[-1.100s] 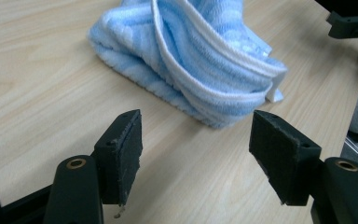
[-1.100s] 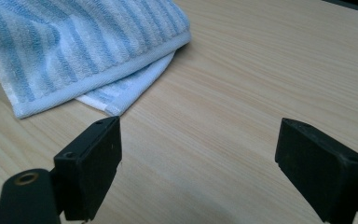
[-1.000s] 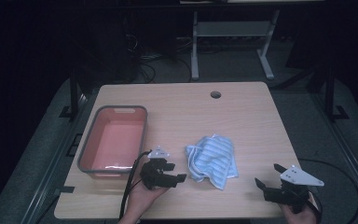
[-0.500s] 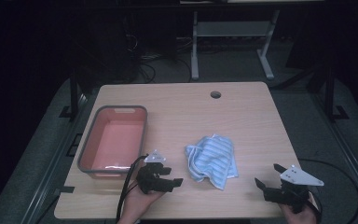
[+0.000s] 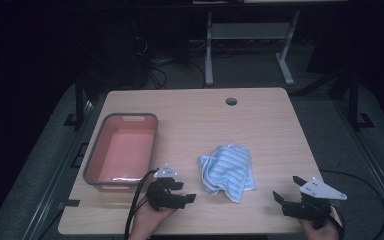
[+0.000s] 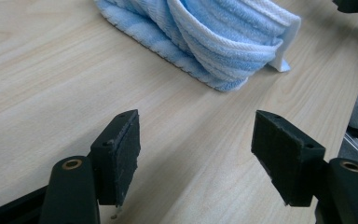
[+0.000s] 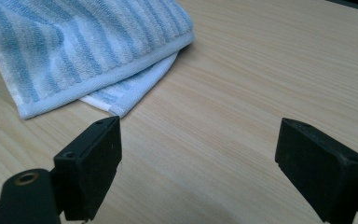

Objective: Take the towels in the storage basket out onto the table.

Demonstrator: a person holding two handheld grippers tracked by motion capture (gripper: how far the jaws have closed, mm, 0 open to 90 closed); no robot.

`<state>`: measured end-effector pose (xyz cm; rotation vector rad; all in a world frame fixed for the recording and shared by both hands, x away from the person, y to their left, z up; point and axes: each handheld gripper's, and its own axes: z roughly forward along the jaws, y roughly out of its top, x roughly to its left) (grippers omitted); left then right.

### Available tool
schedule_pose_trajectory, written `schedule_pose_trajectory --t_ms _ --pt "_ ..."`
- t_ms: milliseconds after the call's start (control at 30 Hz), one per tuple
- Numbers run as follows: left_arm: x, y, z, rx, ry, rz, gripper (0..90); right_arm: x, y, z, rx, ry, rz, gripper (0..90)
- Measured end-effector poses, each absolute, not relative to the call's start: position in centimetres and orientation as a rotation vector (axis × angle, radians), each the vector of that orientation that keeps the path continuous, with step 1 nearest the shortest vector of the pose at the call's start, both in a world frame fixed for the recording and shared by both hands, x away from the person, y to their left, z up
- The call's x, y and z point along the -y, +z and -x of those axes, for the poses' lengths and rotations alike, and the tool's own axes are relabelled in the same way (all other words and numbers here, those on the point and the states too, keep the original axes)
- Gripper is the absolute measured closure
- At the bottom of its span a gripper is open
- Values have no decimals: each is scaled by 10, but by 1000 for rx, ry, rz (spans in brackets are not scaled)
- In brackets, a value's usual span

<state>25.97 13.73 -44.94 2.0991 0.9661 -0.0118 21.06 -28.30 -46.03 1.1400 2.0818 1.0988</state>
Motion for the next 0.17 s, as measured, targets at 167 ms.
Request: schedule_pose_trajectory --t_ms 167 --pt "-134 -450 -258 -956 -24 -2106 316 285 -461 -211 -2080 1110 -1136 141"
